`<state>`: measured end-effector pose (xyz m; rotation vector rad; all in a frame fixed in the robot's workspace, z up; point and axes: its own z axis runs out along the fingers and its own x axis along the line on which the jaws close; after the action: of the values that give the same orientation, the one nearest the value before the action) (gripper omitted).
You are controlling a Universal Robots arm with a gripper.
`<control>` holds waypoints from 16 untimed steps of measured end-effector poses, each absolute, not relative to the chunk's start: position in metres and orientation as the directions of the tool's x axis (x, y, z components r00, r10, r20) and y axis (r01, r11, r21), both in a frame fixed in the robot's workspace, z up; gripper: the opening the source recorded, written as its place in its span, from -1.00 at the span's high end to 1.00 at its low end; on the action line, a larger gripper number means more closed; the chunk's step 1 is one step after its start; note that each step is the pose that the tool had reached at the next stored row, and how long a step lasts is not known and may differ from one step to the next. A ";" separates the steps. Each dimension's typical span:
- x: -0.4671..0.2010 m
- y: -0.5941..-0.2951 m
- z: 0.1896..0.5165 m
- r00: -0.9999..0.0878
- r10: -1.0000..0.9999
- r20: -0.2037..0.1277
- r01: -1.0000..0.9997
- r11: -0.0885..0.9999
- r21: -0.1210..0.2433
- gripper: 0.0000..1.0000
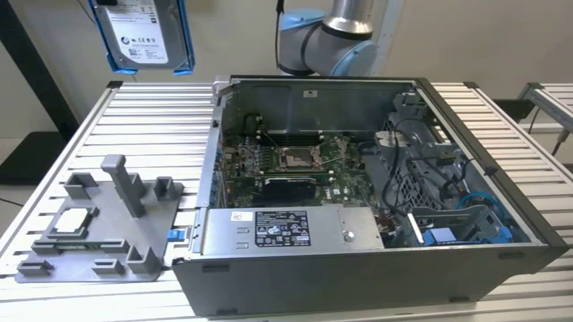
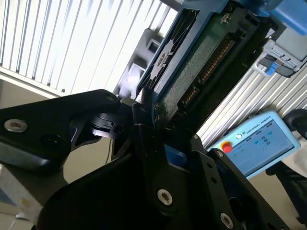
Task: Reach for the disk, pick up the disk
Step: 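Pick up the disk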
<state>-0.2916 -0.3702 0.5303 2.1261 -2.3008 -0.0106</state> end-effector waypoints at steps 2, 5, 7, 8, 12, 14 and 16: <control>-0.284 -0.370 0.528 -0.079 -0.997 0.002 -0.997 0.079 0.011 1.00; -0.271 -0.370 0.525 -0.079 -0.997 0.002 -0.997 0.079 0.011 1.00; -0.263 -0.370 0.523 -0.079 -0.997 0.002 -0.997 0.079 0.011 1.00; -0.258 -0.370 0.522 -0.079 -0.997 0.002 -0.997 0.079 0.011 1.00; -0.240 -0.370 0.518 -0.079 -0.997 0.002 -0.997 0.079 0.011 1.00; -0.231 -0.370 0.516 -0.079 -0.997 0.002 -0.997 0.079 0.011 1.00; -0.222 -0.370 0.514 -0.079 -0.997 0.002 -0.997 0.079 0.011 1.00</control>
<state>-0.2219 -0.3699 0.5138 2.1262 -2.3010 -0.0104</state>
